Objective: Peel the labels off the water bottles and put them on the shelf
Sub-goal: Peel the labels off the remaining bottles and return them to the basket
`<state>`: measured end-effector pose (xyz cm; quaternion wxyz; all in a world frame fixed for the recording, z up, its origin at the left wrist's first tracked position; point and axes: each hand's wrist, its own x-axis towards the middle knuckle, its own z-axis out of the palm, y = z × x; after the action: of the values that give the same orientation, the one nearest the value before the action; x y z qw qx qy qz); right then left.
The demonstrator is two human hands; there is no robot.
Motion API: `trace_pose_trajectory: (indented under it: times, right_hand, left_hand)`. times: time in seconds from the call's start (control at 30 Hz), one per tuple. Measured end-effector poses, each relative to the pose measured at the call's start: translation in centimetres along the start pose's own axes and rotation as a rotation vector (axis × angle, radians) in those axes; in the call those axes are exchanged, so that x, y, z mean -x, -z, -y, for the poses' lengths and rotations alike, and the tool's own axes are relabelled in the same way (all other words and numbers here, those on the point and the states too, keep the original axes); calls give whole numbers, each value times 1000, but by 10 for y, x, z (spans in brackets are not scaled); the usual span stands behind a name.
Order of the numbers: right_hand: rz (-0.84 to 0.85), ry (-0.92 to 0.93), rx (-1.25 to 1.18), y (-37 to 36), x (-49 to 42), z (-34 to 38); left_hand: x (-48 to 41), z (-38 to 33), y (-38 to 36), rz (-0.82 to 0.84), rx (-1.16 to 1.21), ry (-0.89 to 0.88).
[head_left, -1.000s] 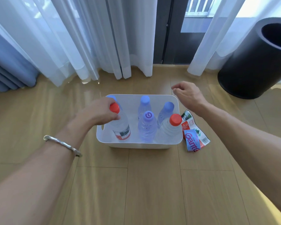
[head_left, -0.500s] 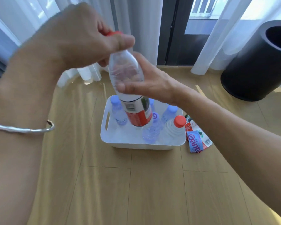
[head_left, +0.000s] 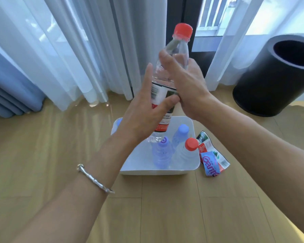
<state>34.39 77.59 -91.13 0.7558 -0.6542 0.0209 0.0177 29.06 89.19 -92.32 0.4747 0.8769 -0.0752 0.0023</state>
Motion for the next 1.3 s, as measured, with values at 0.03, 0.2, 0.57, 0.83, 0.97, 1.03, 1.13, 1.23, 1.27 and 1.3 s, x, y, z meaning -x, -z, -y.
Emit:
trace_pose_trajectory:
  times: [0.03,0.2,0.57,0.83,0.97,1.03,1.13,1.23,1.27,1.3]
  right_hand:
    - [-4,-21,-1,1,-1,-1]
    - [-10,-34,4,4,-2,-7]
    - [-58,-65,-25,2,-1,-19]
    - [-64,-81,-5,-1,-5,-24]
    - [-57,-92,-99,3,-11,-21]
    - [-43,-96,-128,2,-12,-19]
    - [-24,-86,-146,3,-11,-19]
    - [0,-70,-193,5,-10,-20]
    - [14,-53,-215,5,-9,-19]
    - [30,-35,-235,4,-8,-18]
  left_hand:
    - [2,1,-3,-18,-18,2]
    - [2,0,-7,-72,7,20]
    - [2,8,-10,-308,-511,-128]
    - [-3,22,-11,-421,-367,-99]
    - [-13,31,-1,-501,3,242]
    - [-17,36,4,-489,146,321]
    - [-23,43,10,-415,336,386]
    - [-25,41,14,-408,415,417]
    - [-25,40,15,-422,465,444]
    - [-25,41,15,-433,548,490]
